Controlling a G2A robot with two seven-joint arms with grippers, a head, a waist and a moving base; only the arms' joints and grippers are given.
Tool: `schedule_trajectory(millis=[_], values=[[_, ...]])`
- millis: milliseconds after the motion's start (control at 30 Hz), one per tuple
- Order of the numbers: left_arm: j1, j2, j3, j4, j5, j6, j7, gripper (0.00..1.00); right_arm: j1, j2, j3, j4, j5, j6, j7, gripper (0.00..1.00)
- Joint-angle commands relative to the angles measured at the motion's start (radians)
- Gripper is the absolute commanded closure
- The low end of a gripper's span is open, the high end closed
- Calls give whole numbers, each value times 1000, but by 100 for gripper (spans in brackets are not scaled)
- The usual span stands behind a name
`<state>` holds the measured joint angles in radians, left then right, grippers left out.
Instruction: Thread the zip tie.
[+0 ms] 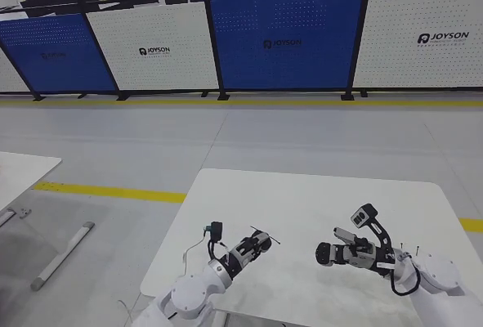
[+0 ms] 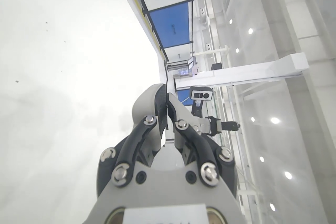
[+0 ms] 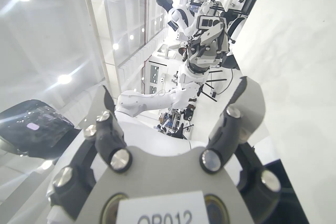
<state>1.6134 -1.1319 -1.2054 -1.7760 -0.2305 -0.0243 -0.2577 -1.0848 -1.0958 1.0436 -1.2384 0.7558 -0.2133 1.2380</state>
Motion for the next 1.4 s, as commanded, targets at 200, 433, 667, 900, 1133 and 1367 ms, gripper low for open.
schedule_trajectory(millis=[200,433,667,900,1133,1367], values=[[48,30,-88,21,13,-65,-237,100,0,0,0,0,0,0,0,0],[48,30,-88,21,13,-65,-237,100,0,0,0,0,0,0,0,0],[43,24,-95,-27,-164,-56,-244,100,0,0,0,0,0,0,0,0],[110,37,-186,-178,-302,-68,-343,100,0,0,0,0,0,0,0,0],[141,42,-210,-248,-307,-33,-347,100,0,0,0,0,0,0,0,0],[139,41,-208,-245,-305,-31,-338,100,0,0,0,0,0,0,0,0]])
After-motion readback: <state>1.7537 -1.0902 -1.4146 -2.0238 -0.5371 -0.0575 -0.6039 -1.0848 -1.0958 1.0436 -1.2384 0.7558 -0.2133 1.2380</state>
